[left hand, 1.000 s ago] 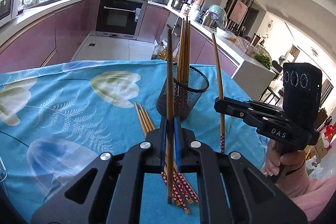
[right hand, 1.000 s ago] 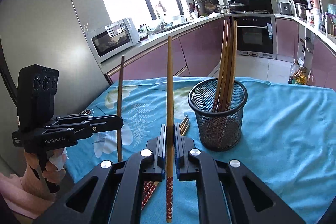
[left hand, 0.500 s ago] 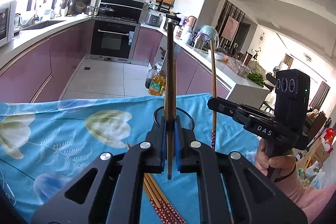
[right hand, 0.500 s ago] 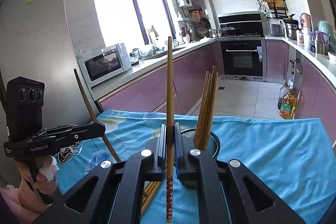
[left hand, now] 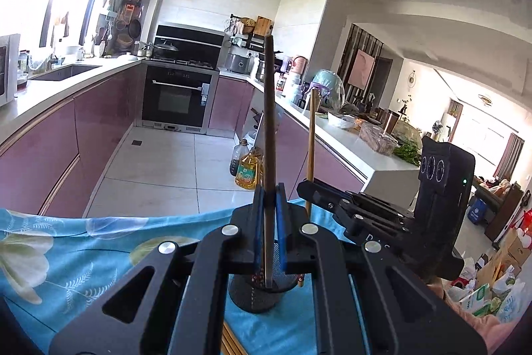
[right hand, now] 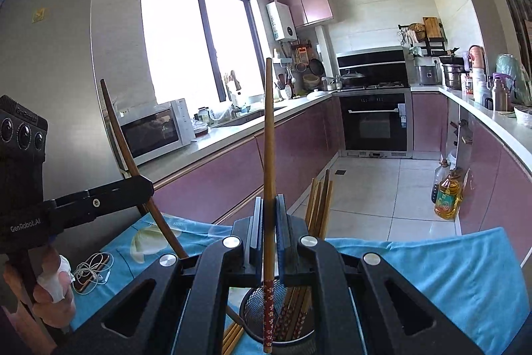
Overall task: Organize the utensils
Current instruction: 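Lower both chopsticks into the mesh holder and open both grippers, then withdraw both grippers from the holder back over the chopstick row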
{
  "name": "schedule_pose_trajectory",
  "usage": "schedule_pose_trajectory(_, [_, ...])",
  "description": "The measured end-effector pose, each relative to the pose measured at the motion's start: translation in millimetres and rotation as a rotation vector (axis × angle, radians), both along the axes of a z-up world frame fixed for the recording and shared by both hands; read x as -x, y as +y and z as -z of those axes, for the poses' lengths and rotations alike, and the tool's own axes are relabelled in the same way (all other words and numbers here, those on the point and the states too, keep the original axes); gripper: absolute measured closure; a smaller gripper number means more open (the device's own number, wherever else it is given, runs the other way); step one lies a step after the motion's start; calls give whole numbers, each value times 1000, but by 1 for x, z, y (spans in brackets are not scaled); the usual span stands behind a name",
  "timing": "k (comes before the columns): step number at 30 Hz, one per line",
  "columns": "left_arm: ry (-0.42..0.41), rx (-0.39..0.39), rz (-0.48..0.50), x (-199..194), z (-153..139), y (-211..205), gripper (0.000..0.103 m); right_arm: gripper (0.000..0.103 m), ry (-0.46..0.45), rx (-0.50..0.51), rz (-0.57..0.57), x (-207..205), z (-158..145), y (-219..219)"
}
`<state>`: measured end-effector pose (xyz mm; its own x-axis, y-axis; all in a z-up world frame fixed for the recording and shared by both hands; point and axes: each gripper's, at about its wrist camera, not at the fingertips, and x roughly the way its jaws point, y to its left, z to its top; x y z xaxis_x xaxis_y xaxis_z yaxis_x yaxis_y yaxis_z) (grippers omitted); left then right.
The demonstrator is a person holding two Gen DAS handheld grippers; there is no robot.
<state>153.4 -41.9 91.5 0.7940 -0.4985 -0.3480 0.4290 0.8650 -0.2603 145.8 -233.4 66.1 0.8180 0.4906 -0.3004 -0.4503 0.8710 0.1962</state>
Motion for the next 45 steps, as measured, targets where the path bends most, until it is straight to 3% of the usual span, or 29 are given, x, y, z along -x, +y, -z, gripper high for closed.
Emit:
schedule_pose_trajectory(6, [25, -60, -25, -20, 14, -16, 95, 97, 6, 28, 34, -14, 16, 4])
schedule_pose_trajectory(19, [199, -205, 62, -62, 74, -43, 95, 95, 223, 113, 35, -26, 57, 4])
schedule_pose_trajectory(22, [215, -221, 41, -74, 84, -48, 94, 82, 255, 111, 69, -29, 61, 0])
schedule_pose_trajectory(25, [236, -211, 41, -78, 93, -49, 90, 81, 257, 92, 69, -24, 63, -5])
schedule_pose_trajectory(26, [235, -209, 38, -76, 95, -47, 86, 78, 259, 88, 69, -22, 64, -6])
schedule_pose_trajectory(36, [199, -170, -36, -44, 104, -13, 81, 77, 232, 57, 38, 5, 56, -11])
schedule_pose_trajectory(45, [195, -160, -111, -2, 115, 19, 72, 71, 195, 61, -65, 47, 51, 4])
